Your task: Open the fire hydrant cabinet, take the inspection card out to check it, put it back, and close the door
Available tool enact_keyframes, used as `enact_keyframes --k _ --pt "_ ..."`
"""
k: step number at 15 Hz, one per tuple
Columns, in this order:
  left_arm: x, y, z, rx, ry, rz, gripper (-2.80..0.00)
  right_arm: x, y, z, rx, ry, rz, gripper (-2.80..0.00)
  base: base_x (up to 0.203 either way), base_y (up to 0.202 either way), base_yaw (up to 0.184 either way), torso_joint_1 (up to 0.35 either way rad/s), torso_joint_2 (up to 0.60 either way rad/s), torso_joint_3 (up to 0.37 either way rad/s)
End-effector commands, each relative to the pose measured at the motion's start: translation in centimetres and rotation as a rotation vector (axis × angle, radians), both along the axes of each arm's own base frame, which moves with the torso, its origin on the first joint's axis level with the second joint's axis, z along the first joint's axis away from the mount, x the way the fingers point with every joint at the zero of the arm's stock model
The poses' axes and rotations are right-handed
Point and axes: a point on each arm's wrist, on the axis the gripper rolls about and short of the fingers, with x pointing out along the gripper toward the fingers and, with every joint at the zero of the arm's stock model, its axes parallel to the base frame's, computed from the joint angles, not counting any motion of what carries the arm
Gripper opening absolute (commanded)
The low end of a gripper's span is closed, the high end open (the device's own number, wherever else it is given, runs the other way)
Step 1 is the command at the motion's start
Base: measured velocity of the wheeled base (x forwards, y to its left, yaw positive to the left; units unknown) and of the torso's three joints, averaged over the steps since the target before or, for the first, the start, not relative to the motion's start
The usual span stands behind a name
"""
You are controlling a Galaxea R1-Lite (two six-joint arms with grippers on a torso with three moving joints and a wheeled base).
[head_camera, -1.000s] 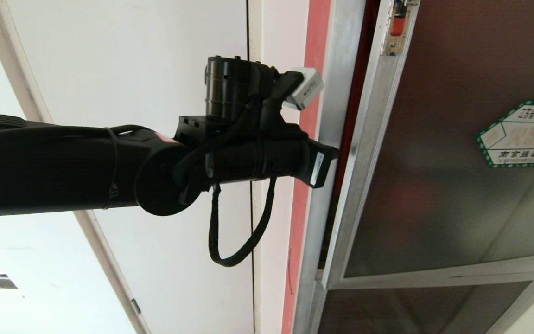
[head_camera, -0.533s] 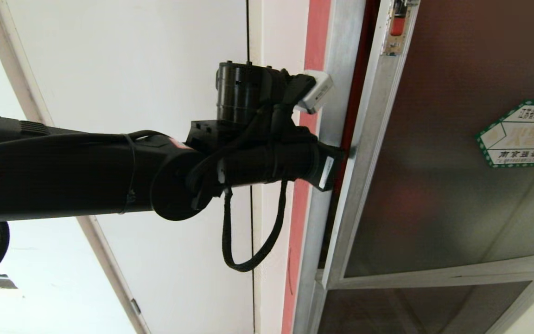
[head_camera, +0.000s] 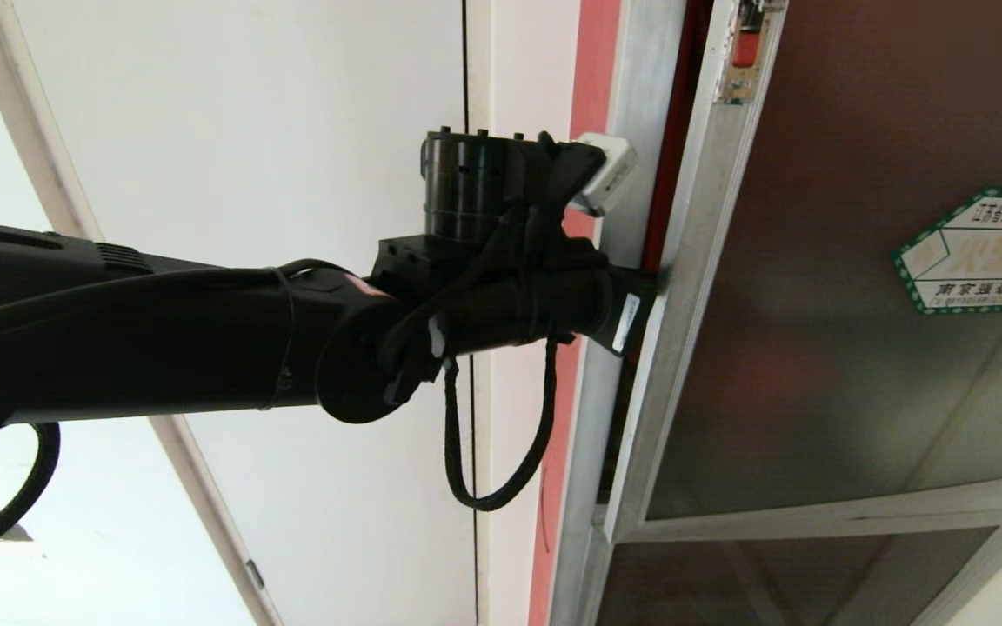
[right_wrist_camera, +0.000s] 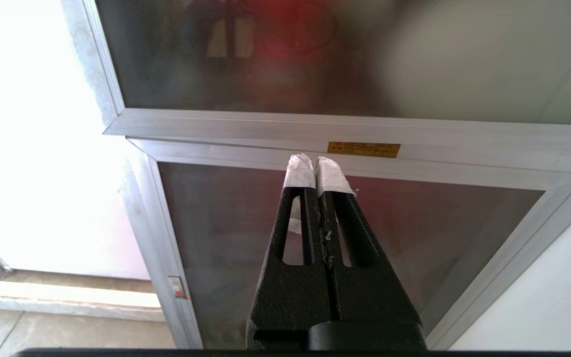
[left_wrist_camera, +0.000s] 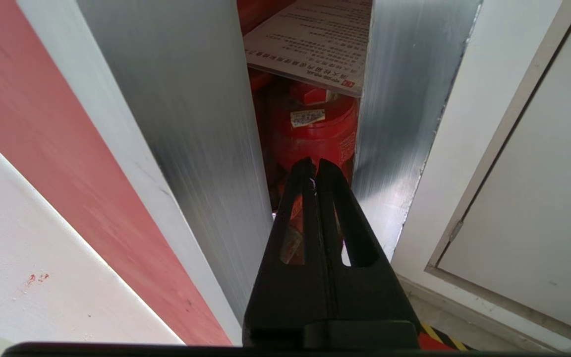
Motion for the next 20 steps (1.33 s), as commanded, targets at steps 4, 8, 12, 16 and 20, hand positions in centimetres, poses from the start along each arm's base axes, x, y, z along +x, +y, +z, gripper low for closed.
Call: enact_keyframes --k 4,8,12,16,20 --pt "-0.6 -0.6 0.0 -0.002 -0.002 -0.024 -2.8 0.0 0.0 0.0 -0.001 0.0 0.001 -2.8 0.0 0.0 0.0 0.0 0.0 0.0" --pt "-1.1 -0.9 0.1 -0.006 -0.003 -0.042 -2.8 0.0 0.0 0.0 -0.001 0.001 0.001 -2.8 0.0 0.0 0.0 0.0 0.0 0.0" --pt "-2.1 -0.8 0.7 -0.013 -0.008 -0.059 -2.8 0.0 0.0 0.0 -0.001 0.001 0.001 -2.8 0.0 0.0 0.0 0.0 0.0 0.0" --pt "-3.3 -0.4 1.2 -0.016 -0.008 -0.078 -2.8 0.0 0.0 0.0 -0.002 0.001 0.001 -2.8 0.0 0.0 0.0 0.0 0.0 0.0" --pt "-5.0 -0.6 1.6 -0.021 -0.008 -0.116 -2.8 0.0 0.0 0.0 -0.001 0.001 0.001 -2.8 0.0 0.0 0.0 0.0 0.0 0.0"
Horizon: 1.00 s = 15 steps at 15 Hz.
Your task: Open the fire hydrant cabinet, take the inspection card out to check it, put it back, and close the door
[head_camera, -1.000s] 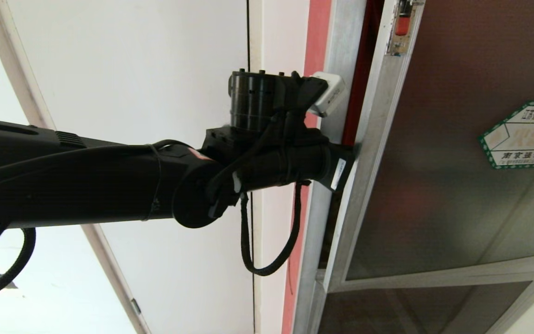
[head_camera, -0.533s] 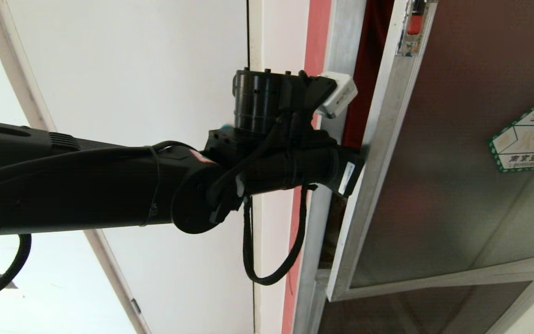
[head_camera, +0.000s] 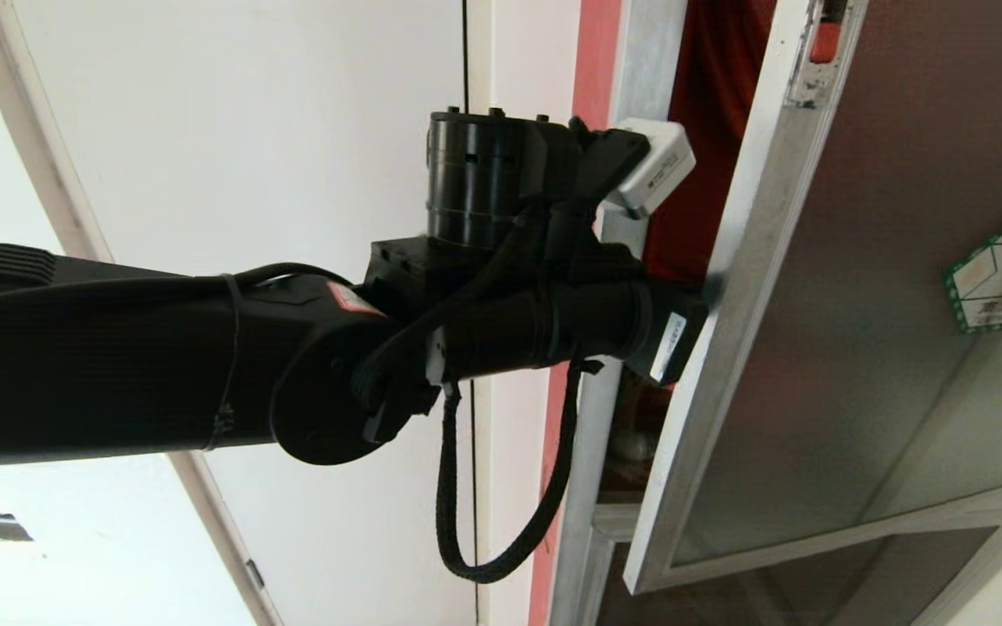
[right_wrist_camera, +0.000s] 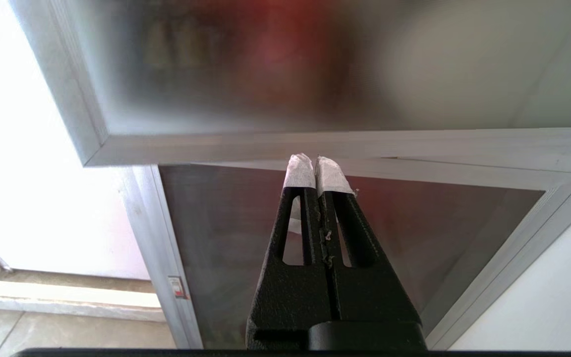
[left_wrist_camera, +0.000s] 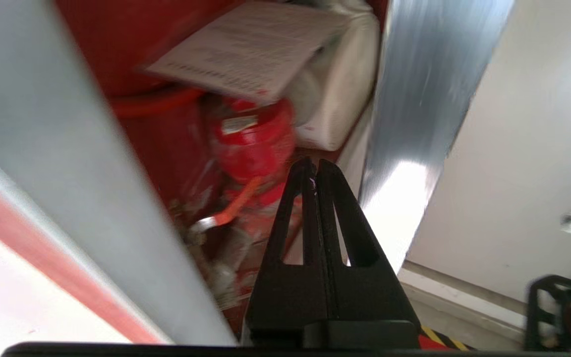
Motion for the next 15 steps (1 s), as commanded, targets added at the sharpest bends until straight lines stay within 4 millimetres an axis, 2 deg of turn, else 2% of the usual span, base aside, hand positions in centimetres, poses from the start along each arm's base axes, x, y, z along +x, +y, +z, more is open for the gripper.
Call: enact_keyframes --k 1,7,15 --pt "-1.1 -0.1 0.6 -0.014 -0.011 -0.025 -2.8 0.0 0.0 0.0 -0.001 0.002 0.001 -2.8 0.0 0.0 0.0 0.0 0.0 0.0" --pt "-3.5 -1.2 0.7 -0.012 -0.01 -0.094 -2.8 0.0 0.0 0.0 -0.001 0.002 0.001 -2.8 0.0 0.0 0.0 0.0 0.0 0.0" --pt "-7.3 -0.9 1.4 -0.016 -0.014 -0.183 -2.8 0.0 0.0 0.0 -0.001 0.002 0.001 -2.8 0.0 0.0 0.0 0.0 0.0 0.0"
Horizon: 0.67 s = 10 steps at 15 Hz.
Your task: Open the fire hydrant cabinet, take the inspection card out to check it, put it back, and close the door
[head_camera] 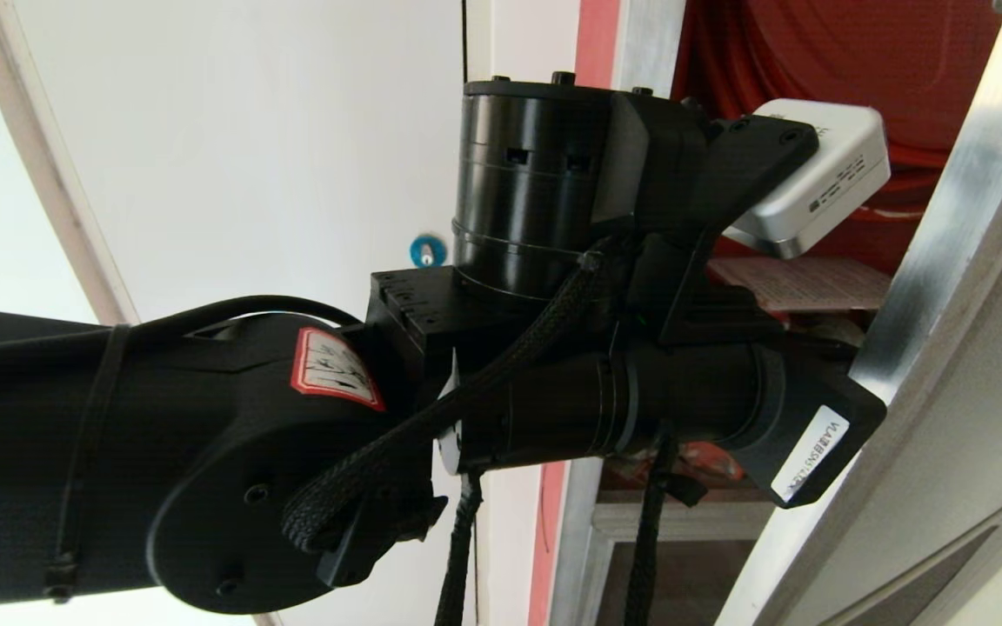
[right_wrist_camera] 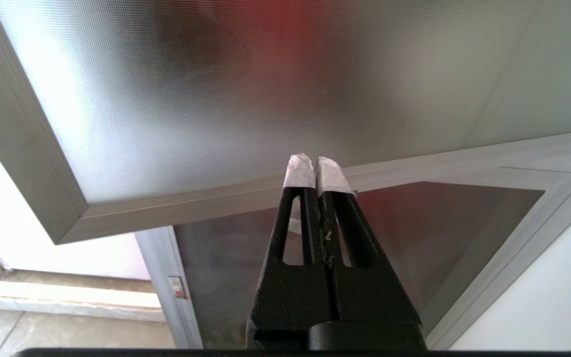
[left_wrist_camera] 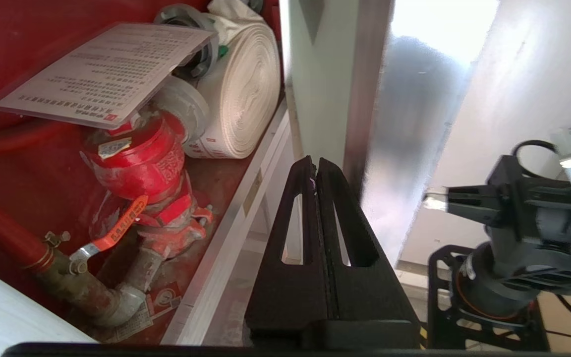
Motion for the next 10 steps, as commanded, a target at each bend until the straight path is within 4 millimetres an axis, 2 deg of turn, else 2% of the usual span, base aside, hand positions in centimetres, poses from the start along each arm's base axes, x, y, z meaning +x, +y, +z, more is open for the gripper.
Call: enact_keyframes --k 1,10 --pt "-0.9 0.3 0.5 -0.013 -0.007 -0.019 -2.8 0.0 0.0 0.0 -0.001 0.002 0.001 -2.8 0.0 0.0 0.0 0.0 0.0 0.0" --pt "-3.2 -1.1 0.1 -0.002 0.001 -0.097 -2.8 0.0 0.0 0.0 -0.001 0.002 0.001 -2.8 0.0 0.0 0.0 0.0 0.0 0.0"
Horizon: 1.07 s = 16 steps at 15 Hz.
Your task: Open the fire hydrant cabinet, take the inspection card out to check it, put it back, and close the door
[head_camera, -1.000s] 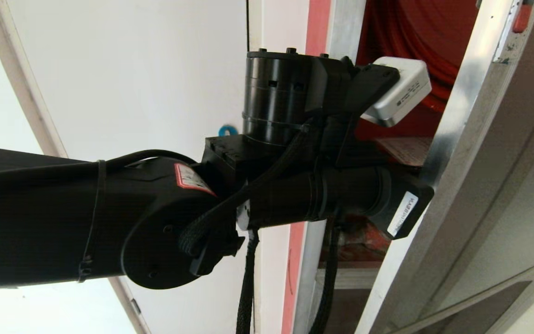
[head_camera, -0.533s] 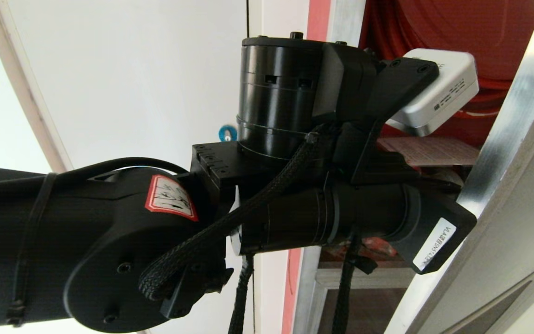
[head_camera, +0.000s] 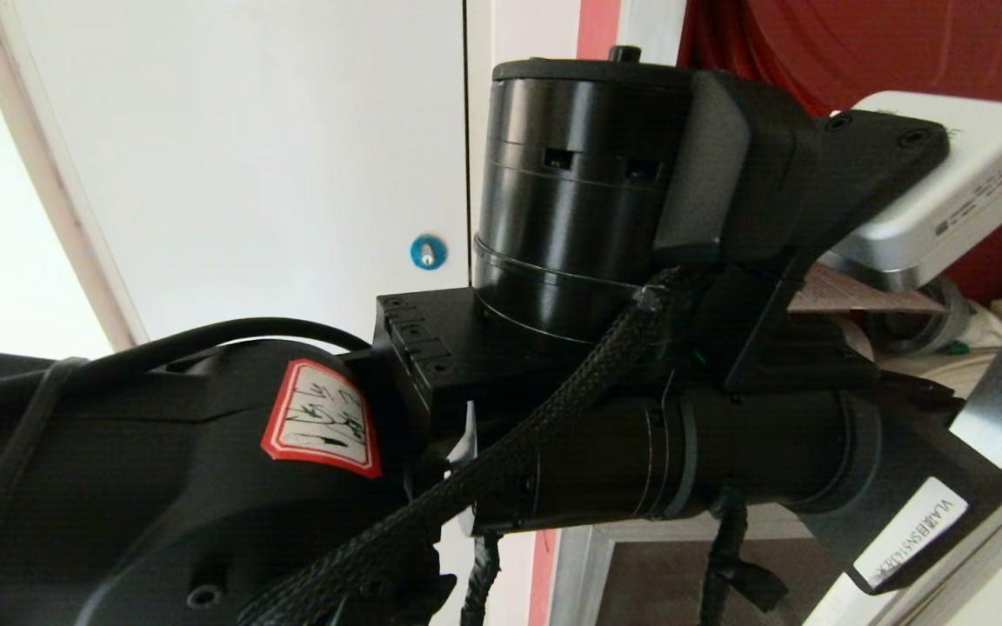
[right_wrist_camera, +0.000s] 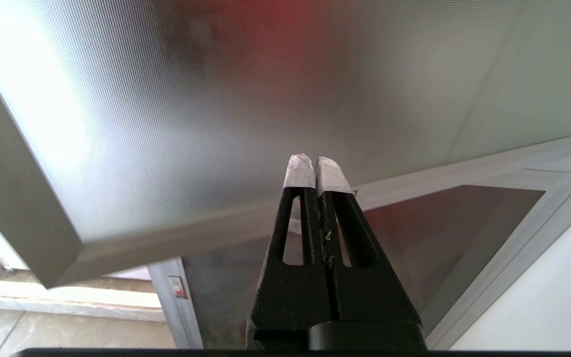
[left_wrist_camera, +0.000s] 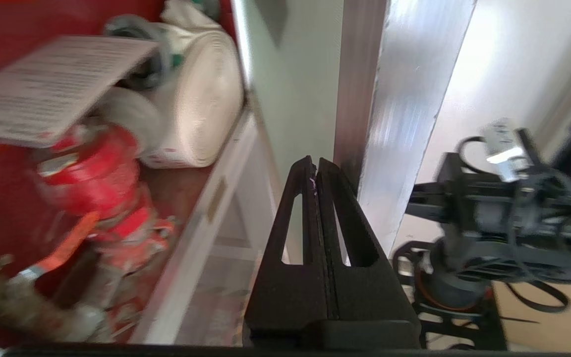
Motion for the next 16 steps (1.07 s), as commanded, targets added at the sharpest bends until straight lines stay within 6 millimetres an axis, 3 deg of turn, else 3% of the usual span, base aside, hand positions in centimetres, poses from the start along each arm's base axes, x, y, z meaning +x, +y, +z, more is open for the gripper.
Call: enact_keyframes --k 1,16 --pt "-0.7 -0.5 -0.2 0.005 0.005 -0.025 -2.8 0.0 0.0 0.0 -0.001 0.001 0.001 -2.8 0.0 0.0 0.0 0.0 0.0 0.0" --pt "-4.1 -1.6 -0.4 0.008 0.026 -0.123 -2.8 0.0 0.0 0.0 -0.001 0.001 0.001 -2.8 0.0 0.0 0.0 0.0 0.0 0.0"
